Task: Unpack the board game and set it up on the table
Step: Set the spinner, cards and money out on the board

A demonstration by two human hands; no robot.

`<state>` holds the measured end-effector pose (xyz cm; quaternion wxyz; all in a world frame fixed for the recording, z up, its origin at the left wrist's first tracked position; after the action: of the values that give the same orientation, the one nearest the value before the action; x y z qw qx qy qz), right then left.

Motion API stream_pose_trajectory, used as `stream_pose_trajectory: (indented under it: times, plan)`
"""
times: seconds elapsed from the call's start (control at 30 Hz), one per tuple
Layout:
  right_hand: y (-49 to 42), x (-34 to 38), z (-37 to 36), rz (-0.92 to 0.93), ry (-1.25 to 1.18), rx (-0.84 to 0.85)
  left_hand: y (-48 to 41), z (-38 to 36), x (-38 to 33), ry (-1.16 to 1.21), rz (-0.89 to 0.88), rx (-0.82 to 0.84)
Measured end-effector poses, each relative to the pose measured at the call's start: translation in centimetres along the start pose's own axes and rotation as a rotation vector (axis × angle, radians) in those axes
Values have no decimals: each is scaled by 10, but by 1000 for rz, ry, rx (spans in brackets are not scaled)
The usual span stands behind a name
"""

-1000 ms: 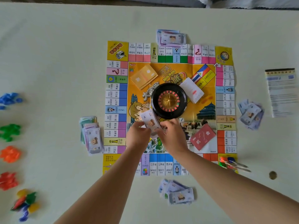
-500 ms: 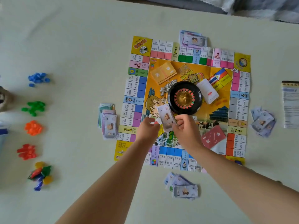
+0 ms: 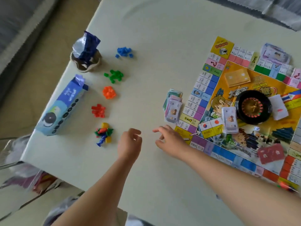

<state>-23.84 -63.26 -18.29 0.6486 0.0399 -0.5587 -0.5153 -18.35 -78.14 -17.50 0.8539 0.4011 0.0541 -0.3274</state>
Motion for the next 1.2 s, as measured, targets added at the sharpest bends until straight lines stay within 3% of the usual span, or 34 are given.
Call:
stream_pose_trajectory:
  times: [0.13,0.4,0.73,0.97,1.2]
  plan:
    - [-19,23,-40,-54,133,62,-9,36,46,-73,9,-124]
    - [-49,49,-60,-163,178,-94,-39,81,96,-22,36,-258]
    - [-119,115,-66,24,131,-268,-108,120,81,-89,-191,-219]
    - [-166,148,-64,118,299,-263,-136,118,80,-221,-339,-163]
    - [-186,154,-63,112,417,-288,-144,119,78,-240,-360,-170]
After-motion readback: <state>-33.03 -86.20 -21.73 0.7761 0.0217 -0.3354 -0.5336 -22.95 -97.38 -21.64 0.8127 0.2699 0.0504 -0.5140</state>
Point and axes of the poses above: each hand's wrist, its own y-axis away from the middle knuckle, its own z-axis out of the back of the hand, x = y × z, the point moved 1 cm from there along -y, towards the middle knuckle, and after that the axes turned 9 degrees about -y, right-handed, at the moved point
